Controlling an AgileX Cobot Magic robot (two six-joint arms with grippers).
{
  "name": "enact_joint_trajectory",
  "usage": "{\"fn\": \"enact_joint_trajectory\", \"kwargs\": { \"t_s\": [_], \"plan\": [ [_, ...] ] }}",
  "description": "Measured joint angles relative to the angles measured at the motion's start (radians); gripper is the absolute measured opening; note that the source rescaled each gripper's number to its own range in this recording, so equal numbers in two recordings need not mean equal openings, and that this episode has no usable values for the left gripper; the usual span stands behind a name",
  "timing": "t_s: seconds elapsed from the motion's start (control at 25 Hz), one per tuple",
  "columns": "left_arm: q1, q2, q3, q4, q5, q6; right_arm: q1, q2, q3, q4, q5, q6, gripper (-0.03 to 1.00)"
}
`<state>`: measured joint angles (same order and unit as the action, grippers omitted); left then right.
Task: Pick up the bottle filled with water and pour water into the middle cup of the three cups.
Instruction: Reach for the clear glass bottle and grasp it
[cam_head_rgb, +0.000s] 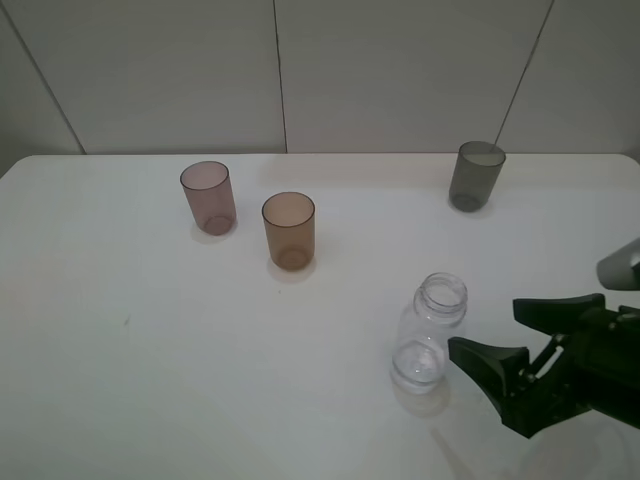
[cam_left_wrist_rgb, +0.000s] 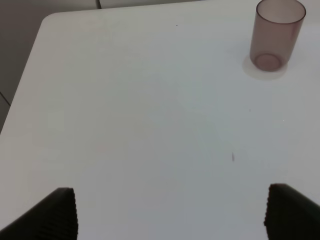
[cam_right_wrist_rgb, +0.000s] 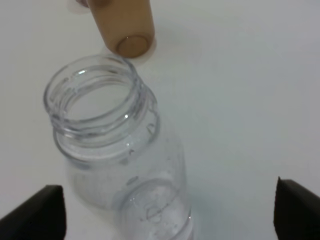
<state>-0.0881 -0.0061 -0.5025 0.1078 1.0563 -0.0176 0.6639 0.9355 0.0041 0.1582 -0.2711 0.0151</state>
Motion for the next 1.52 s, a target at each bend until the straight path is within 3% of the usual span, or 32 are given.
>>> {"fn": "enact_joint_trajectory", "kwargs": {
  "t_s": [0.16,0.36,0.64,0.84,1.24,1.52],
  "plan": [
    [0.000,0.000,0.000,0.000,0.000,0.000,0.000,0.064,0.000,-0.017,-0.082,-0.001,0.88],
    [0.000,0.000,0.000,0.000,0.000,0.000,0.000,0.156,-0.001,-0.022,-0.120,-0.001,0.88],
    [0.000,0.000,0.000,0.000,0.000,0.000,0.000,0.295,-0.003,-0.057,-0.298,0.023,0.88],
    [0.000,0.000,0.000,0.000,0.000,0.000,0.000,0.376,-0.003,-0.125,-0.359,0.095,0.88],
    [0.000,0.000,0.000,0.000,0.000,0.000,0.000,0.380,-0.003,-0.207,-0.380,0.143,0.88],
    [0.000,0.000,0.000,0.000,0.000,0.000,0.000,0.380,-0.003,-0.326,-0.389,0.211,0.88]
  ]
}}
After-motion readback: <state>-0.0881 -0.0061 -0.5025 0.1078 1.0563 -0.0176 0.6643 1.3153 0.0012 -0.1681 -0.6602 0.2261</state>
